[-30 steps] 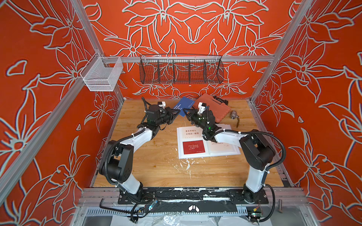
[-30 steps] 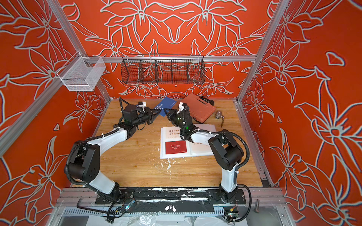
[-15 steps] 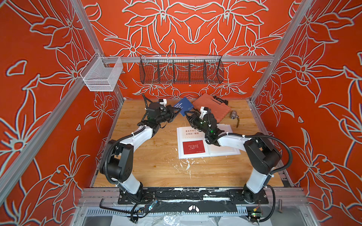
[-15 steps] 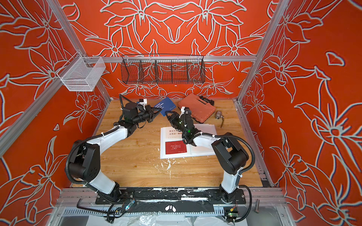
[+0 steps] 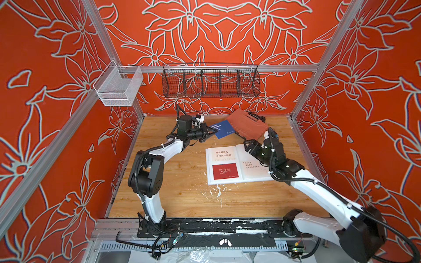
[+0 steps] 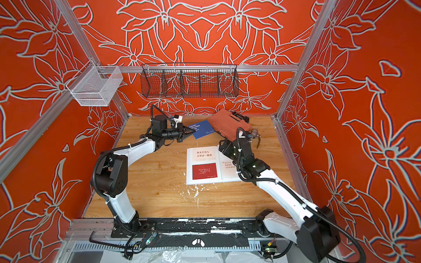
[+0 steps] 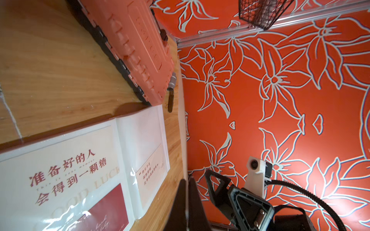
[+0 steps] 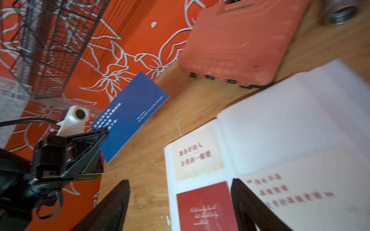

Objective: Place the photos into the photo albums
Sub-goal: Pick up the photo at the center of the board, then insert the photo into the photo album.

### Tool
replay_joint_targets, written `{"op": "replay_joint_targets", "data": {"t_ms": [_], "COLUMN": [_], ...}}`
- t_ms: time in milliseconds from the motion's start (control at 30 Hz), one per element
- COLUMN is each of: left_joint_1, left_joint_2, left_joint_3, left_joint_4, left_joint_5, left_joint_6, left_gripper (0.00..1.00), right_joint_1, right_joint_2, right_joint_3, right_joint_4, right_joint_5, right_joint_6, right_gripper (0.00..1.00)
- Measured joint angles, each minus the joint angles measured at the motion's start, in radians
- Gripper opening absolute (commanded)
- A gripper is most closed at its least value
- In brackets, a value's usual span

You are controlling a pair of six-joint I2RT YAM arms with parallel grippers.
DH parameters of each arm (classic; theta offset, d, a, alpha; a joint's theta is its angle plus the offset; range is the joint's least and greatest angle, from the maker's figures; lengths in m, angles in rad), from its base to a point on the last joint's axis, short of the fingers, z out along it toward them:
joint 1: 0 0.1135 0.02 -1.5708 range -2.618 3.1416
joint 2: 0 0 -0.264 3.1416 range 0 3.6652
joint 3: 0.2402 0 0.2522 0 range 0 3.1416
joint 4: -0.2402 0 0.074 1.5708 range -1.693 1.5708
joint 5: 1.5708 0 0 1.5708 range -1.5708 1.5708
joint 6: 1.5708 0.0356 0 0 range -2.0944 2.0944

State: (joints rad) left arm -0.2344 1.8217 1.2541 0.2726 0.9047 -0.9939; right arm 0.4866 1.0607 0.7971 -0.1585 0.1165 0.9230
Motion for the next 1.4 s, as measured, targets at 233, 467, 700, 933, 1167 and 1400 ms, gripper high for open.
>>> {"op": "replay_joint_targets", "data": {"t_ms": [233, 467, 700, 933, 1167, 1400], "left_joint_1": [0.0, 0.0, -0.001, -0.01, -0.026, -0.029], "left_joint_2": [0.038, 0.123, 0.143, 0.222, 0.271, 0.291], "left_joint_3": [0.002, 0.004, -0.04, -0.045, -0.043, -0.029], "left_joint_4": [-0.095, -0.14, -0.167, -0.163, -0.159, -0.152], "left_joint_5": [0.08, 0.169, 0.222, 0.257, 0.263, 0.274], "left_joint_6": [0.094, 0.159, 0.216, 0.237, 0.254, 0.257], "left_gripper": [0.0, 0.0, 0.0, 0.0, 0.0, 0.0], "right_joint_1": [-0.05, -0.065, -0.097, -0.169, -0.2, -0.227], "right_joint_2": [-0.059, 0.009, 0.104, 0.203, 0.226, 0.232], "right_joint_3": [-0.041, -0.041, -0.002, 0.031, 0.057, 0.057], "right_joint_4": [-0.159, -0.212, -0.295, -0.338, -0.35, -0.353], "right_joint_5": [0.015, -0.037, -0.076, -0.136, -0.172, -0.19], "right_joint_6": [-0.057, -0.091, -0.104, -0.127, -0.156, -0.165], "right_gripper": [0.82, 0.82, 0.82, 0.82, 0.82, 0.81]}}
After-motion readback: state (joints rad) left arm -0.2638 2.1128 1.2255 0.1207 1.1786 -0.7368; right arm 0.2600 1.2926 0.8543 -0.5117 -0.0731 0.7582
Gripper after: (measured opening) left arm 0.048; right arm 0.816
